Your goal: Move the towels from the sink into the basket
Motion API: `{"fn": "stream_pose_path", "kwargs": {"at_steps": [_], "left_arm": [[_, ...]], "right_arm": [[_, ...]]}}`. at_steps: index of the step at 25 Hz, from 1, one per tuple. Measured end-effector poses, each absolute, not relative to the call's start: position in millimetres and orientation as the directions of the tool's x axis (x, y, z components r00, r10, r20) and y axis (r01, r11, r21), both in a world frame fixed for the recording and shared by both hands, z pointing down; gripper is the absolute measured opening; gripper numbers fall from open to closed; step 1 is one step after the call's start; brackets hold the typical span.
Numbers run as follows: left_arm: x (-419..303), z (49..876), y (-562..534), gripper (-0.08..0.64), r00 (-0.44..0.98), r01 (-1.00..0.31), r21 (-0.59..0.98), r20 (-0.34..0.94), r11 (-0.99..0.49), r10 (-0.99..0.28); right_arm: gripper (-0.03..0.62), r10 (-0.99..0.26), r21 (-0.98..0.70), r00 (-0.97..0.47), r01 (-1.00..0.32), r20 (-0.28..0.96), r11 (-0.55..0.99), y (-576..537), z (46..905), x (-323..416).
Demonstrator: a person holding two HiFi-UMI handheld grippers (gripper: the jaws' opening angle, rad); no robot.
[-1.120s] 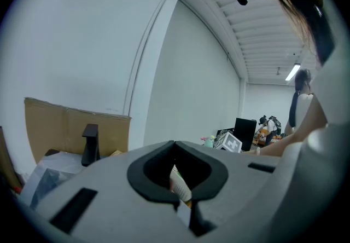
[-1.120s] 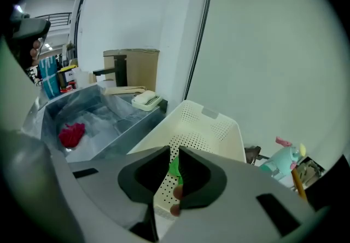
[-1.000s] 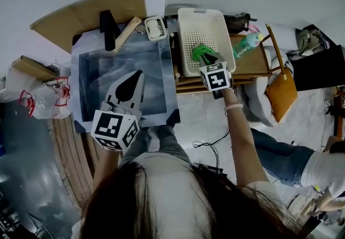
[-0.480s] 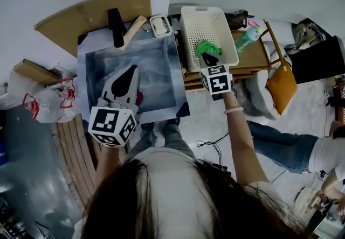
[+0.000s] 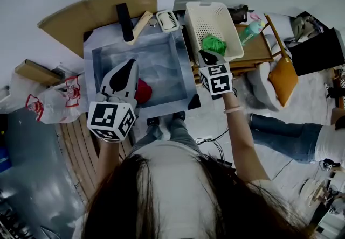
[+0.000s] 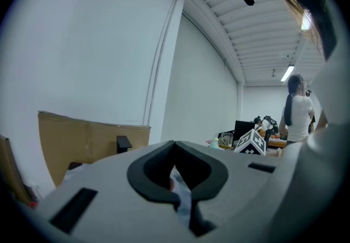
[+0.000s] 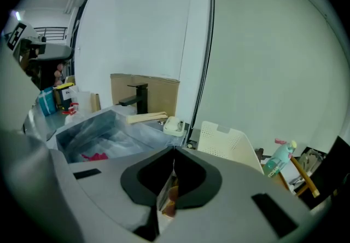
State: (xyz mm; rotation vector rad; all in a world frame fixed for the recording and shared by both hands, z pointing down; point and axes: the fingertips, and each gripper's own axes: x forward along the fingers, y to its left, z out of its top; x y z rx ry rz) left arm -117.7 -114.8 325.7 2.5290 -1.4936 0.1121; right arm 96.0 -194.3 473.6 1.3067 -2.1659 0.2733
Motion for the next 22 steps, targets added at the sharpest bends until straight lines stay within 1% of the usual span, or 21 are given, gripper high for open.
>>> {"fn": "stream_pose_path", "kwargs": {"at_steps": [10, 22], "left_arm": [[-174, 337, -111, 0.008, 0.476, -0.878, 0.147, 0.177, -0.455, -0.861], [-223, 358, -101, 0.008, 0.427, -0.901, 0.178, 0.2, -0.395, -0.882]], "right_arm": [[0.028, -0.705, 0.07, -0.405, -0.839, 0.582, 0.539, -173, 473, 28], [0.029, -0.581, 0.055, -0.492, -0.731, 0.648, 0.68, -153, 504, -52]]}}
